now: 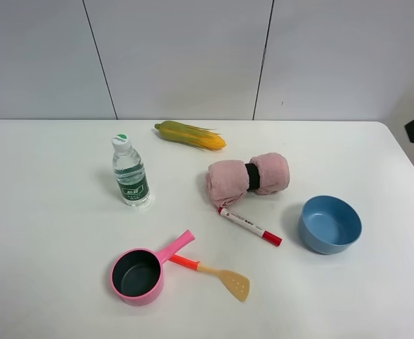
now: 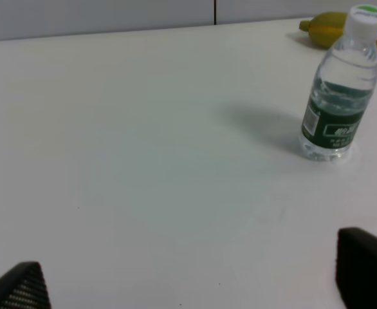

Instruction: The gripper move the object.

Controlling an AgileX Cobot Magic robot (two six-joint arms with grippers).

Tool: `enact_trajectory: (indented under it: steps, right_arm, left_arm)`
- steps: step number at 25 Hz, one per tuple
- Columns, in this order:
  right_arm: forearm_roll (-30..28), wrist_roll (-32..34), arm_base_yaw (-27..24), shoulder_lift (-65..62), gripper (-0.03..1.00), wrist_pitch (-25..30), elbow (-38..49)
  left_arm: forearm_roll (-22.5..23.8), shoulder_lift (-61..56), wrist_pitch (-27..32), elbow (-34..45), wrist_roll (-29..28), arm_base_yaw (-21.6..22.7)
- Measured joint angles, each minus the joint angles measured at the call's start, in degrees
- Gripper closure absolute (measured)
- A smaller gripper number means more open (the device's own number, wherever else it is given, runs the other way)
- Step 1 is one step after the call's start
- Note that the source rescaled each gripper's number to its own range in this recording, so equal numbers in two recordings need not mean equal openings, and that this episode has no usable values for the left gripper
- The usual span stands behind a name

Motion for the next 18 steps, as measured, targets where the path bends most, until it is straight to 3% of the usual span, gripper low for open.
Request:
enact_trajectory:
  steps: [6, 18]
  right_arm:
    - [0.0, 1.3, -7.5, -5.8, 0.33, 3.1, 0.0]
    - [-1.5, 9.9, -8.3, -19.1, 0.33, 3.5, 0.0]
  left_arm:
    - [0.0, 0.0, 0.0, 0.0, 0.0, 0.0]
    - [0.0, 0.0, 0.0, 0.0, 0.0, 0.0]
